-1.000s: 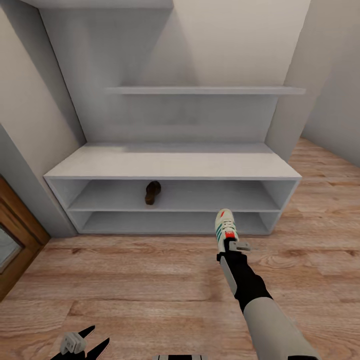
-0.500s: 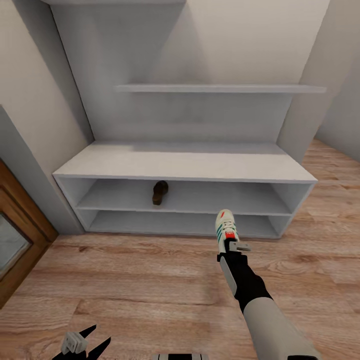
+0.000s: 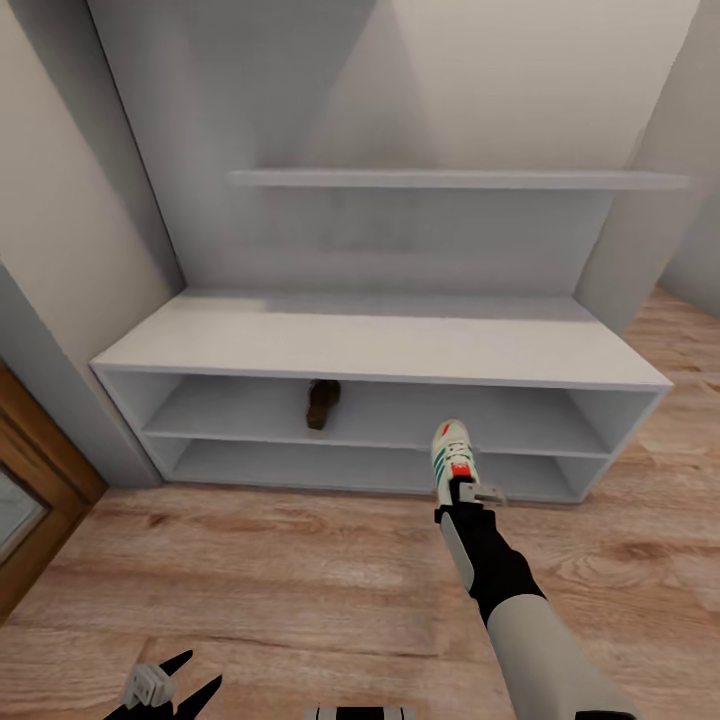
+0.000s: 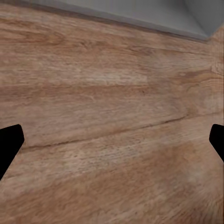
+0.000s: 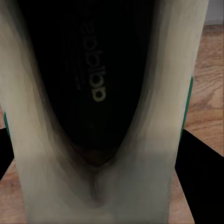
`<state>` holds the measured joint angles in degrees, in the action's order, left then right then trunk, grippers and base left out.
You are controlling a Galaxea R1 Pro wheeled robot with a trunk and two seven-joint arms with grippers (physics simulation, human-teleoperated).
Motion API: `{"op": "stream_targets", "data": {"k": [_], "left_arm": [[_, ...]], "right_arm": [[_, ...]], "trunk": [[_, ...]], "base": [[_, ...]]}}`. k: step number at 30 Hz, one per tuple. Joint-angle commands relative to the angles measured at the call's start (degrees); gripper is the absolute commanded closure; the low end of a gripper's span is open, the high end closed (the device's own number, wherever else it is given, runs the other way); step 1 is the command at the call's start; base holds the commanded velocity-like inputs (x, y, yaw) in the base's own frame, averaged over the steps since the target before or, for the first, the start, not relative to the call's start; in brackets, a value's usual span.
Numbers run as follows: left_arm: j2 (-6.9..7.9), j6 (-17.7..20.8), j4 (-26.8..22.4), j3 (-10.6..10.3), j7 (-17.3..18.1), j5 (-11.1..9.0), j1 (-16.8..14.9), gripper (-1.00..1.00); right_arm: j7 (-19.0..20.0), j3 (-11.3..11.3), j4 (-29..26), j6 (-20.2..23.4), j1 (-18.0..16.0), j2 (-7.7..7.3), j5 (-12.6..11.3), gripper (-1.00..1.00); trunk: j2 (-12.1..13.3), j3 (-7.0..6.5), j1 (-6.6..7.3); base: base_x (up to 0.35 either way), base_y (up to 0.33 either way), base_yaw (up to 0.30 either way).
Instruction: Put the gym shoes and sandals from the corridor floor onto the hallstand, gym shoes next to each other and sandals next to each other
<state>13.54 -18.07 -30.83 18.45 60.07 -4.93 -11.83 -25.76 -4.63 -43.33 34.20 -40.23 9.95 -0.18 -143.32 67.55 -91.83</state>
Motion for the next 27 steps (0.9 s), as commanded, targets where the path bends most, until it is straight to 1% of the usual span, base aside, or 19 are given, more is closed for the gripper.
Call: {"op": "stream_targets", "data": {"k": [1, 6, 10, 11, 14, 17, 27], "left_arm": [[0.0, -0.3, 0.07, 0.09, 0.22, -0.06, -0.04, -1.0], [0.0, -0.3, 0.07, 0.09, 0.22, -0.06, -0.04, -1.0], [0.0, -0.28, 0.07, 0.09, 0.22, -0.07, -0.04, -1.0], [0.0, -0.26, 0.07, 0.09, 0.22, -0.06, -0.04, -1.0], [0.0, -0.23, 0.02, 0.09, 0.22, -0.06, -0.04, -1.0], [0.0, -0.22, -0.01, 0.09, 0.22, -0.07, -0.04, -1.0], [0.0, -0.3, 0.25, 0.02, 0.31, 0.1, 0.22, -1.0]], "right_arm": [[-0.15, -0.14, -0.08, 0.25, -0.02, 0.05, -0.01, 1.0], [-0.28, -0.19, -0.08, 0.25, -0.02, 0.05, 0.06, 1.0], [-3.53, -0.11, -0.08, 0.25, -0.02, 0.05, -0.01, 1.0], [-5.15, -0.08, -0.08, 0.23, -0.02, 0.05, -0.09, 1.0], [-7.38, -0.05, -0.08, 0.19, -0.02, 0.05, -0.19, 1.0], [-8.69, -0.03, -0.09, 0.09, -0.02, 0.05, -0.25, 1.0], [-8.96, -0.2, -0.26, 0.31, -0.02, 0.05, -0.26, 1.0]], "trunk": [[-0.02, 0.05, -0.02], [-0.02, 0.05, -0.02], [-0.02, 0.05, -0.02], [-0.02, 0.05, -0.02], [-0.02, 0.05, -0.02], [-0.02, 0.05, -0.02], [-0.02, 0.05, -0.02]], "base": [[0.335, 0.0, 0.0], [0.331, 0.0, 0.0], [0.153, 0.0, 0.0], [0.063, 0.0, 0.0], [0.039, 0.0, 0.0], [0.01, 0.0, 0.0], [0.011, 0.0, 0.0]]}}
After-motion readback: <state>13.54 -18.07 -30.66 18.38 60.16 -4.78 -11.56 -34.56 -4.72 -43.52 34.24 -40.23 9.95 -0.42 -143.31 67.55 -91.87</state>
